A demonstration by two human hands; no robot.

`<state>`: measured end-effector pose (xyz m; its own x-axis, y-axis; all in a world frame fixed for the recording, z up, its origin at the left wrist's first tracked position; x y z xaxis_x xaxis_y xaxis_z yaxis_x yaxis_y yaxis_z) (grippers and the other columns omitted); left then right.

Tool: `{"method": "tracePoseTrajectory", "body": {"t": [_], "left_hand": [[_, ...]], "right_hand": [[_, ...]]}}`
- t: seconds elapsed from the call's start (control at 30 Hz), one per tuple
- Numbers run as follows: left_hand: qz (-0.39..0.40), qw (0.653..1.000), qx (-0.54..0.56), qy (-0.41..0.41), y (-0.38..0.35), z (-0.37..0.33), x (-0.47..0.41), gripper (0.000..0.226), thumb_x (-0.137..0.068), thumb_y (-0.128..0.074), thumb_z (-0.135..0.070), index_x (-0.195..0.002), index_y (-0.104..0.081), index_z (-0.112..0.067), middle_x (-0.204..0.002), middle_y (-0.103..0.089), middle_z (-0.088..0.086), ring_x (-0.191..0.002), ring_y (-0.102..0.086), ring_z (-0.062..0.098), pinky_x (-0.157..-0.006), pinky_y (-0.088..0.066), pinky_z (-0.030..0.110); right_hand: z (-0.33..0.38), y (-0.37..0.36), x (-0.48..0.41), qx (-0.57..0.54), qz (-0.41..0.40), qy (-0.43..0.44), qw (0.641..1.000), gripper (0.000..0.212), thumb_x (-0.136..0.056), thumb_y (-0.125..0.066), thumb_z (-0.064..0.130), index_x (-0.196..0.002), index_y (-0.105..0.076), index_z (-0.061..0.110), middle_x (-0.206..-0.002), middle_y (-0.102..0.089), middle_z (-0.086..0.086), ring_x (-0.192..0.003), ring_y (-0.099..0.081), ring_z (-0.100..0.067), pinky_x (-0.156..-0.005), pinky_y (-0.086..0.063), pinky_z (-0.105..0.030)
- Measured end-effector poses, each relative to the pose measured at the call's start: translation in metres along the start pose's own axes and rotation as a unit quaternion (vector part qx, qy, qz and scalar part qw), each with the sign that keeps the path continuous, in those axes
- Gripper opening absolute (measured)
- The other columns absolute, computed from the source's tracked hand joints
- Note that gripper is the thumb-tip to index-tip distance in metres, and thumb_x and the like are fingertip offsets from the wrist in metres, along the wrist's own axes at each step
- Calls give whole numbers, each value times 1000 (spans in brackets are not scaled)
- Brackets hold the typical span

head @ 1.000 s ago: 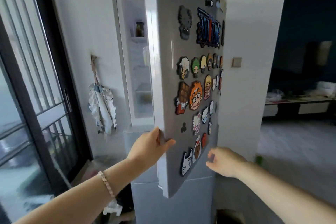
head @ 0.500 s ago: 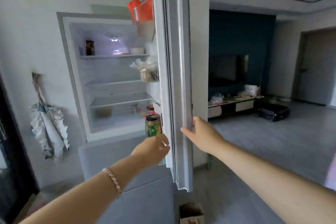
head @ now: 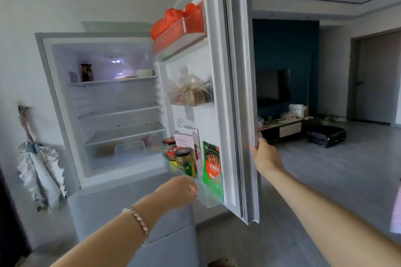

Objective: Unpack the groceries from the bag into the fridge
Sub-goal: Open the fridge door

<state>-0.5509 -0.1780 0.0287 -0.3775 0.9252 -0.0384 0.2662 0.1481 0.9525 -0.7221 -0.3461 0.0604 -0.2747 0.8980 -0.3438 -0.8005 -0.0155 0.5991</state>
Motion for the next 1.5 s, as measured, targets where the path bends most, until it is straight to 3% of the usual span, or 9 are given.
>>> {"method": "tracePoseTrajectory", "body": {"t": [0.17,0.3,0.47,0.7,0.83,1.0,1.2,1.33,1.5], "left_hand": [[-19,999,29,23,-19,-52,-67,26,-94,-47,-20,-113,-63,-13,-117,-64,3,-105,-60,17,-95,-47,27],[-16,999,23,36,-28,-91,-118,27,-94,-46,-20,-114,-64,-12,-117,-64,2,-104,-60,16,-93,-48,26],[-27,997,4,75,-32,-97,-154,24,-92,-48,-22,-107,-65,-13,-110,-66,3,-99,-61,19,-91,-50,32],[10,990,-50,129,-46,-71,-149,30,-93,-41,-21,-110,-62,-9,-113,-63,8,-103,-59,23,-93,-47,36],[13,986,-52,156,-46,-45,-128,28,-93,-43,-23,-112,-60,-12,-115,-61,4,-107,-56,22,-94,-46,35],[60,978,-87,181,-54,-7,-74,29,-94,-42,-22,-114,-59,-10,-121,-59,5,-114,-54,23,-96,-44,32],[86,951,-63,289,-64,81,31,34,-96,-42,-23,-119,-56,-2,-127,-56,13,-116,-53,28,-93,-41,31],[74,917,-36,390,-62,140,135,34,-96,-41,-19,-118,-58,0,-121,-59,16,-114,-55,32,-93,-44,34],[22,816,3,578,-65,196,305,29,-93,-42,-17,-110,-59,-2,-115,-61,14,-105,-59,33,-85,-50,38]], "right_hand": [[-60,22,-72,-49,13,34,998,17,-100,-38,21,-108,-49,11,-104,-61,-13,-73,-50,-14,-63,-39,-26],[-95,30,-134,-68,35,35,996,34,-100,-38,20,-130,-43,6,-114,-58,-14,-84,-48,-16,-68,-39,-26],[-122,29,-193,-53,33,32,998,24,-100,-38,18,-115,-50,3,-98,-58,-13,-77,-49,-20,-49,-31,-22],[-131,24,-208,-30,40,47,998,27,-100,-37,22,-114,-49,1,-88,-57,-13,-73,-54,-26,-54,-39,-29],[-140,9,-179,104,118,-17,987,43,-99,-36,36,-118,-47,0,-107,-59,-18,-92,-58,-33,-67,-41,-31],[-114,-51,-87,359,329,94,868,19,-92,-46,29,-91,-55,12,-92,-55,-7,-79,-57,-22,-64,-41,-24],[10,-153,48,317,467,301,768,38,-92,-49,36,-113,-62,7,-118,-62,-8,-109,-58,-28,-90,-48,-37],[82,-225,148,325,487,426,689,35,-91,-47,32,-112,-62,9,-118,-61,-9,-107,-60,-30,-88,-48,-38],[175,-274,296,267,524,603,539,35,-94,-44,31,-120,-57,11,-124,-56,-9,-110,-56,-29,-86,-46,-35]]}}
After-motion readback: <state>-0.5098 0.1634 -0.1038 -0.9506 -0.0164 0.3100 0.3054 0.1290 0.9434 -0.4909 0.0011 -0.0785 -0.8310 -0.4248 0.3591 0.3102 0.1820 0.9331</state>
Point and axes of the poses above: each hand's wrist, its own x-axis away from the middle knuckle, its own y-axis out of the back of the hand, z = x × y, the point moved 7 cm from there along -x, towards the middle knuckle
